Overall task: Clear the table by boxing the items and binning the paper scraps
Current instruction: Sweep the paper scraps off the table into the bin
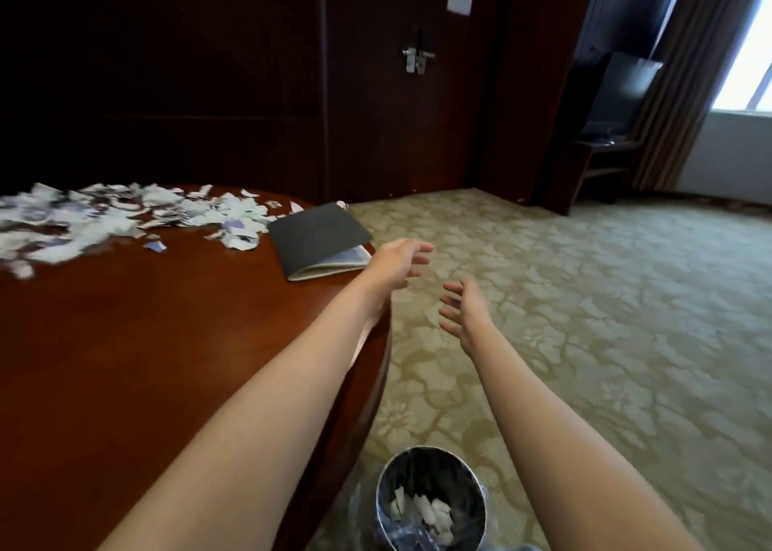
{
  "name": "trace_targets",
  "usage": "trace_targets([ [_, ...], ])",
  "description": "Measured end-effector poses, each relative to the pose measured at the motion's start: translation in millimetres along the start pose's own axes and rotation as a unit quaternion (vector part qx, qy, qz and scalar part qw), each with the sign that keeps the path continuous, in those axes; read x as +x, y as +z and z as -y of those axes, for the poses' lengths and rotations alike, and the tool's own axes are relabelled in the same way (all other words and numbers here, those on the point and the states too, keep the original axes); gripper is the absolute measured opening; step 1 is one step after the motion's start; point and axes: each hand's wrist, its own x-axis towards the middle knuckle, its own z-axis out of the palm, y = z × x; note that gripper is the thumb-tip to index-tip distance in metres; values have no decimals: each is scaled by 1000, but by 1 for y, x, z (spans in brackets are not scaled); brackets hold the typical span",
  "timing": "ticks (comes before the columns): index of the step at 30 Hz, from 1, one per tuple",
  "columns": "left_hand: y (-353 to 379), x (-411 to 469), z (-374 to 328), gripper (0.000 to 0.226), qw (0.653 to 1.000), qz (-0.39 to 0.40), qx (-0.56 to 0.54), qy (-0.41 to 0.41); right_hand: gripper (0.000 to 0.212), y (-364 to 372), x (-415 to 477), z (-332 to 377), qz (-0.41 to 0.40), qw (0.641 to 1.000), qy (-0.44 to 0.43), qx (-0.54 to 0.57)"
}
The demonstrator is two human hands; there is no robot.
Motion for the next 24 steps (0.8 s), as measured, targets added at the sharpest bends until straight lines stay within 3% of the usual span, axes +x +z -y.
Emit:
trace_targets([
  [6,-96,-9,-13,35,993,-96,67,13,35,71,-18,27,60,997,-55,-14],
  [16,-217,-20,16,36,950,-235,202,-27,30,182,-31,36,86,952,-231,-179],
  [24,-266,-11,61,30,912,-185,362,-50,33,229,4,42,133,879,-300,-347],
])
